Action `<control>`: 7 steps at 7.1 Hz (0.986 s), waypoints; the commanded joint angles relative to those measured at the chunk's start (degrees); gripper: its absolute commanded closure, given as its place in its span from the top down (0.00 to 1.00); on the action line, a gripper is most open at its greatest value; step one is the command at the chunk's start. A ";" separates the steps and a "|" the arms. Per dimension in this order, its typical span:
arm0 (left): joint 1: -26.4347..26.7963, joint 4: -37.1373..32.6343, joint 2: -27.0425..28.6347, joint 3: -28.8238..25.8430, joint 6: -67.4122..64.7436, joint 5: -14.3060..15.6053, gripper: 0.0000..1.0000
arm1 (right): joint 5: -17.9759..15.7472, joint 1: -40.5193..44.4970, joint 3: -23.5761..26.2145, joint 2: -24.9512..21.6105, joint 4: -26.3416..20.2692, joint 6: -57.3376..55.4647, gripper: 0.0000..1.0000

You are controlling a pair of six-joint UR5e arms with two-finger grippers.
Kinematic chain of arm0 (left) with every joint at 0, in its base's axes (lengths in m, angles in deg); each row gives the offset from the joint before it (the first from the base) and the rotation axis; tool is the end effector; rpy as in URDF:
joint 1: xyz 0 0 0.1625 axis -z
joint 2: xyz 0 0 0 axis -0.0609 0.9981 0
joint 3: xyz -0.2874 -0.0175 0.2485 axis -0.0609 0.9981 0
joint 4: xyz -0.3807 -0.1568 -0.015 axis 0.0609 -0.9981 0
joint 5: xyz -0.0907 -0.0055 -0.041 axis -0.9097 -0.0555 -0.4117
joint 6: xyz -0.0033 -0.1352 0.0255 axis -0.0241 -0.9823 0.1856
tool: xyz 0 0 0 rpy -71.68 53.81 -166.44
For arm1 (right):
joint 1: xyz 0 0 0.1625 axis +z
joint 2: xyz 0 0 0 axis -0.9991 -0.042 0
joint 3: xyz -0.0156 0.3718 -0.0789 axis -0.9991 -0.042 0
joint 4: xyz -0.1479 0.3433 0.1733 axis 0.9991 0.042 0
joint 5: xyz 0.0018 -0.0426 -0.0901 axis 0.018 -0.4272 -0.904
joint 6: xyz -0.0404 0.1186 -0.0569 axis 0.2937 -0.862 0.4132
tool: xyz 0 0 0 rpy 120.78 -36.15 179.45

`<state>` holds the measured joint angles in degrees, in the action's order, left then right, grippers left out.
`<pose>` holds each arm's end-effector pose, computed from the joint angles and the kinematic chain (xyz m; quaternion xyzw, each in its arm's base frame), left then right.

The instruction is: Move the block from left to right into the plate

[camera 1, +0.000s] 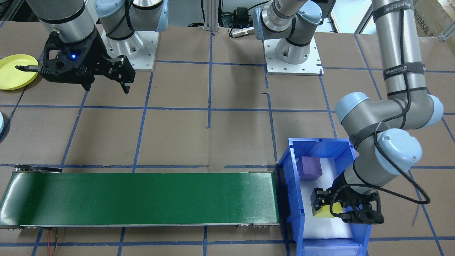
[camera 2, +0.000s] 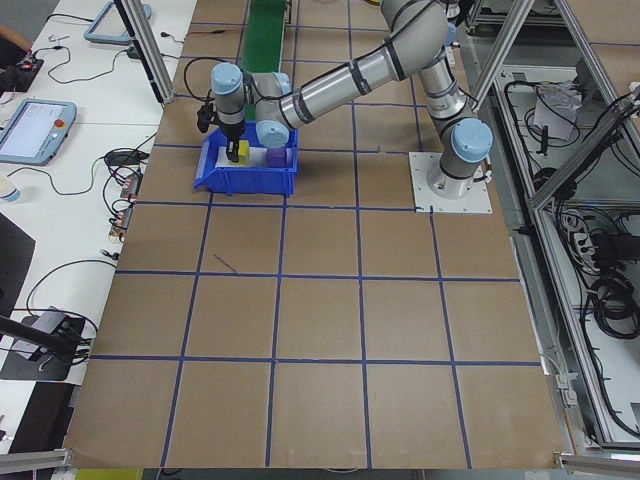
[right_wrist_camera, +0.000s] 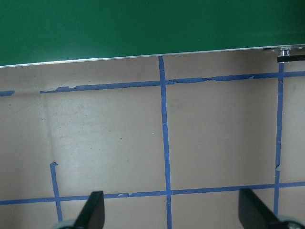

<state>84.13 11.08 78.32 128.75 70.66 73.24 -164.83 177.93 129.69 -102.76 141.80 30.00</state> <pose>-0.0365 -0.6721 0.2096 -0.0184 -0.9963 0.0790 0.0300 0.1368 -0.4824 0.4008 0.0271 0.9996 0.0040 0.0022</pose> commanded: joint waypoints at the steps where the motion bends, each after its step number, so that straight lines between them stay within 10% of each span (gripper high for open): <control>1: 0.74 -1.70 -9.22 -1.01 -0.48 -3.84 0.57 | 0.00 0.02 0.00 -0.01 0.00 0.02 1.00; 4: 13.26 -3.47 -15.14 -1.28 -13.49 -5.45 0.57 | 0.00 0.02 0.00 -0.01 0.00 0.02 1.00; 7: 18.32 7.27 -5.71 0.82 -20.61 -5.63 0.57 | 0.00 0.02 0.00 0.08 0.00 0.02 1.00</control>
<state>101.19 12.02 67.31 128.67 51.52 67.74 -164.83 177.92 129.69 -102.71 141.80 30.01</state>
